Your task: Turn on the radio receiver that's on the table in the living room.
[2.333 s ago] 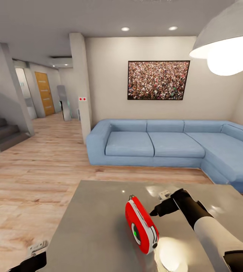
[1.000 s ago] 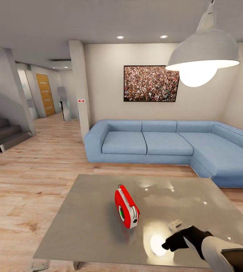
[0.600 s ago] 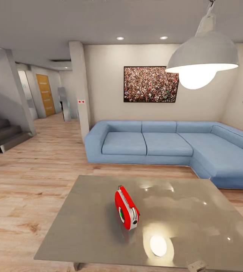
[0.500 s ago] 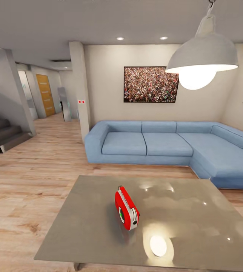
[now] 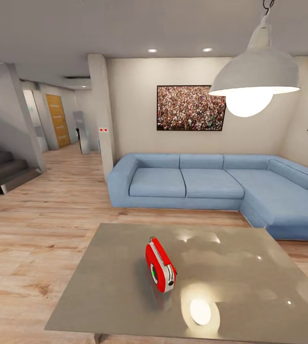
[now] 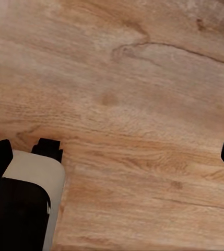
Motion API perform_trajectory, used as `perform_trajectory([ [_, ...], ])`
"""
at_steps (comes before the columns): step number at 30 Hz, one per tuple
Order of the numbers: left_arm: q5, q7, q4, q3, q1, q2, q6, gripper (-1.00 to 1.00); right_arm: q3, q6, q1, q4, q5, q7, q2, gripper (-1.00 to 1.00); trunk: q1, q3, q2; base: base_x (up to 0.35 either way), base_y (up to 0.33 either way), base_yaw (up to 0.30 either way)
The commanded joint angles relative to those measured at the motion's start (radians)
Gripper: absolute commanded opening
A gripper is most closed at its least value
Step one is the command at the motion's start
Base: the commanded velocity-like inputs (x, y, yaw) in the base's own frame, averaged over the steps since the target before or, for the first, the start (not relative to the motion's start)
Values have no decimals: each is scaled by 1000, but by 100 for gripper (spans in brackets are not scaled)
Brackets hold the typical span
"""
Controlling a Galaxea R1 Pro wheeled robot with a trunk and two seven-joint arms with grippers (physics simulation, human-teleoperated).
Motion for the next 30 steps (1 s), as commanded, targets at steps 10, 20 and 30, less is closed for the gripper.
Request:
perform_trajectory([
  [10,3,-4,3,3,0,-101,-38,-100,0,0,0,0,0,0,2,100,0,0,0,0,0,0],
  [20,3,-5,4,3,0,-234,-31,-100,0,0,0,0,0,0,2,100,0,0,0,0,0,0],
  [30,2,-4,4,3,0,-238,-30,-100,0,0,0,0,0,0,2,100,0,0,0,0,0,0],
])
